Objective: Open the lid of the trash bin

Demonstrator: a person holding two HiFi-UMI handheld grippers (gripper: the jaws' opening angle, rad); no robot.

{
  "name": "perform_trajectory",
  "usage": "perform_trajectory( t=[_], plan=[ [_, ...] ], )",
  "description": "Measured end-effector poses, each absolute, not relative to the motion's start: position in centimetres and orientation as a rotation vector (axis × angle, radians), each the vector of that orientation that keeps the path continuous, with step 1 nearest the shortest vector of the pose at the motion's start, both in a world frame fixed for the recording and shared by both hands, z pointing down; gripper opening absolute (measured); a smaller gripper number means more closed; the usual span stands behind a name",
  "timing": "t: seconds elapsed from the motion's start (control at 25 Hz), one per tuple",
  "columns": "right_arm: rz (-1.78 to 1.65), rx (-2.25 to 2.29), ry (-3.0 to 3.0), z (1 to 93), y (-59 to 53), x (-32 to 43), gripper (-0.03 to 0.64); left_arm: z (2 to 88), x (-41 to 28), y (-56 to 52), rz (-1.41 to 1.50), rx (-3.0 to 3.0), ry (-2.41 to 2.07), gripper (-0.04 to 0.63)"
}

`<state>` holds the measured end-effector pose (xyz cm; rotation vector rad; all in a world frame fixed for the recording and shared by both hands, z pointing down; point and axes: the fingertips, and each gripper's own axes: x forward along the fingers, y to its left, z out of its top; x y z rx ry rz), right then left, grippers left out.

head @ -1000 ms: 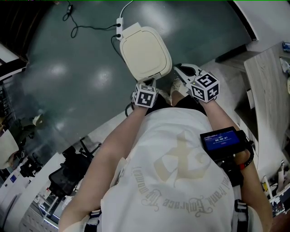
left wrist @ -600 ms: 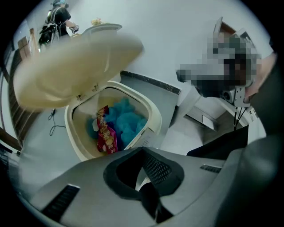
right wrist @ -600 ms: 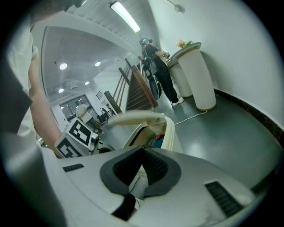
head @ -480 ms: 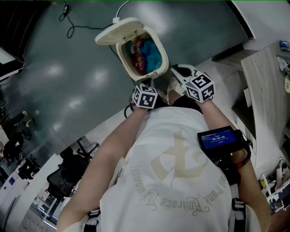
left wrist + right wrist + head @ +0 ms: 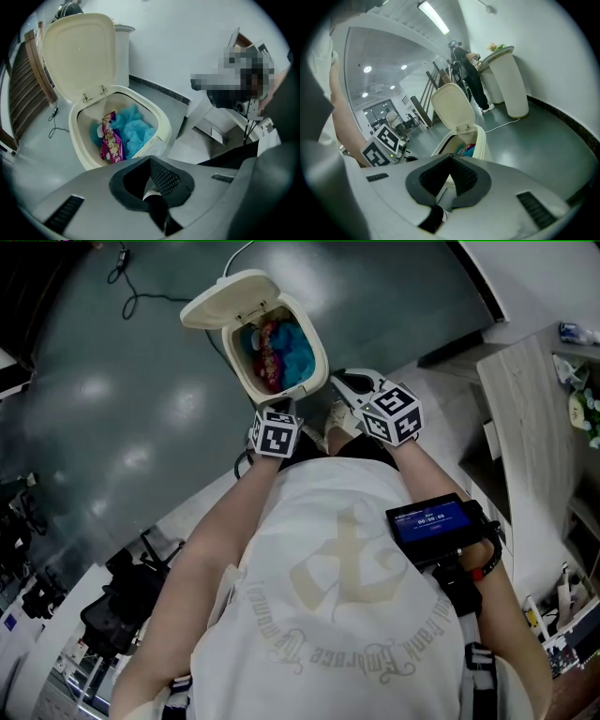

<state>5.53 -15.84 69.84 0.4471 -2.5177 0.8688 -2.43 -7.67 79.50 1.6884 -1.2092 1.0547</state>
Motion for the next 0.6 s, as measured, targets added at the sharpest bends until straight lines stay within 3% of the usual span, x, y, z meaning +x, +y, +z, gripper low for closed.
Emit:
perform_trajectory(
  t=[0.4, 0.6],
  plan=[
    [0.843, 0.418, -2.538, 69.1, -16.2, 4.6, 0.006, 78.0, -3.3, -8.2, 0.909, 1.691, -1.275, 0.015],
    [0.82, 0.41, -2.572, 66.6, -16.1, 3.9, 0.006, 73.2, -3.4, -9.0, 0.721, 1.753, -1.355, 0.015]
  ],
)
